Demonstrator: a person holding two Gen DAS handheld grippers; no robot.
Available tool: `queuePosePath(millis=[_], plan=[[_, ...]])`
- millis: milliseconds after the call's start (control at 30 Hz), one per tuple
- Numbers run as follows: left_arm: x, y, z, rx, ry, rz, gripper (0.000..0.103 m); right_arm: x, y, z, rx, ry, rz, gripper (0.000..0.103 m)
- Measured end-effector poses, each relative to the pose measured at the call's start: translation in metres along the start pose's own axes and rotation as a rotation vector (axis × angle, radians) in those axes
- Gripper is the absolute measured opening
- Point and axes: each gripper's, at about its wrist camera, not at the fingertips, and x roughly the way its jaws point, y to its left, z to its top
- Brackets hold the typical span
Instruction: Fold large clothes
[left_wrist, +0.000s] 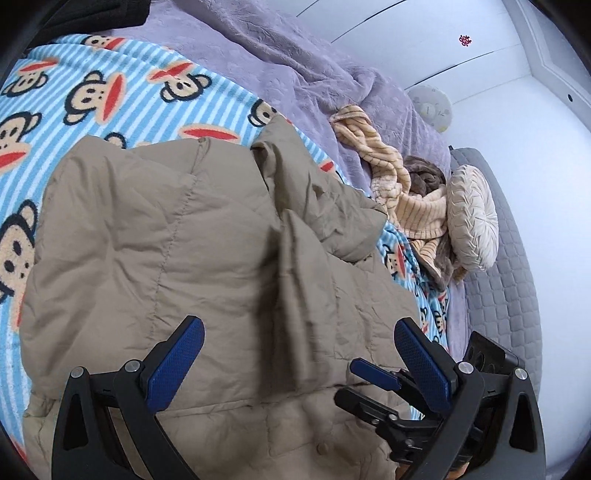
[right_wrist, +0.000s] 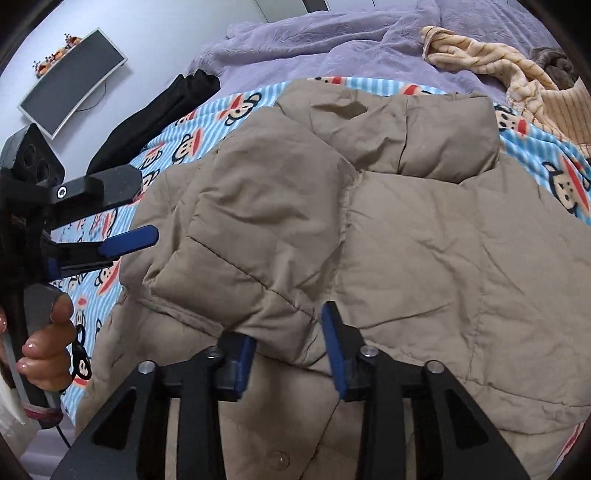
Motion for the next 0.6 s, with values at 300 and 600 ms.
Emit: queuePosePath(millis=[300, 600], plan=[[0.058, -0.016, -0.005, 0.060, 0.110, 0.085, 0.102, -0.066, -0.109, -0.059, 0.429, -0.039, 0.079, 0.067], [0.068, -0.034, -0.008, 0.117, 0.109, 0.127, 0.013, -0.106, -0.239, -0.124, 0.977, -0.278, 0.177, 0.063]])
